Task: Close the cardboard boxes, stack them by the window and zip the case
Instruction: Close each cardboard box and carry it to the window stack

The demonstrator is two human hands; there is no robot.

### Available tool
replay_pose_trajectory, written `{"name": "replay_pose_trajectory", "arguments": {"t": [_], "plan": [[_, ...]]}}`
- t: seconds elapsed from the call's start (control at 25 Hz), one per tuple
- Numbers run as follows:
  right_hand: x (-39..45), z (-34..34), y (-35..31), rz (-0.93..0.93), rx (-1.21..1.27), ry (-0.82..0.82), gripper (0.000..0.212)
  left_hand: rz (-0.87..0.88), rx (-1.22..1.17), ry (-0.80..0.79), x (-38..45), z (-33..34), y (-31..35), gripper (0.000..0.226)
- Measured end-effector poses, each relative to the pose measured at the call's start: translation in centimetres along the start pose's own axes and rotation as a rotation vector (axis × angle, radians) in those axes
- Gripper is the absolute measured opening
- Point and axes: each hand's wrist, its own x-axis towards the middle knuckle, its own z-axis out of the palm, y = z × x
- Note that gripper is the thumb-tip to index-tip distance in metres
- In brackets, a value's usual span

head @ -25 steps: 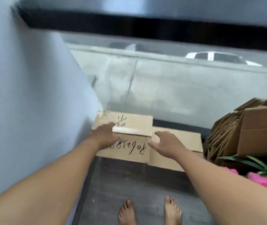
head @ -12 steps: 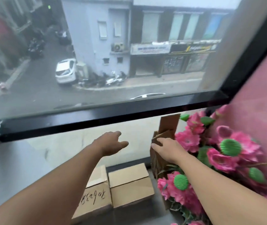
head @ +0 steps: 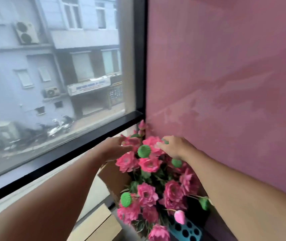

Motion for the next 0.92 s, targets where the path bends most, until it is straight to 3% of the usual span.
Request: {"name": "replay_pose_trajectory", "arguments": {"t": [0.2, 0.48, 0.92], "plan": [[-4.9, -5.5, 9.5, 0.261, 0.096, 0.123, 0.083, 0.171, 0.041, -0.089, 4.8, 2.8, 10.7, 0.067], [-15.5, -8.1, 20.4, 0.665, 0.189, 0.321, 0.077, 0.528, 0.073, -0.315, 9.0, 8.4, 26.1, 0.069], [-38.0, -7.1, 31.2, 1.186, 0.276, 0.538, 0.078, 1.051, 0.249, -0.643, 0.9, 22.6, 47.8, 0.078]]}}
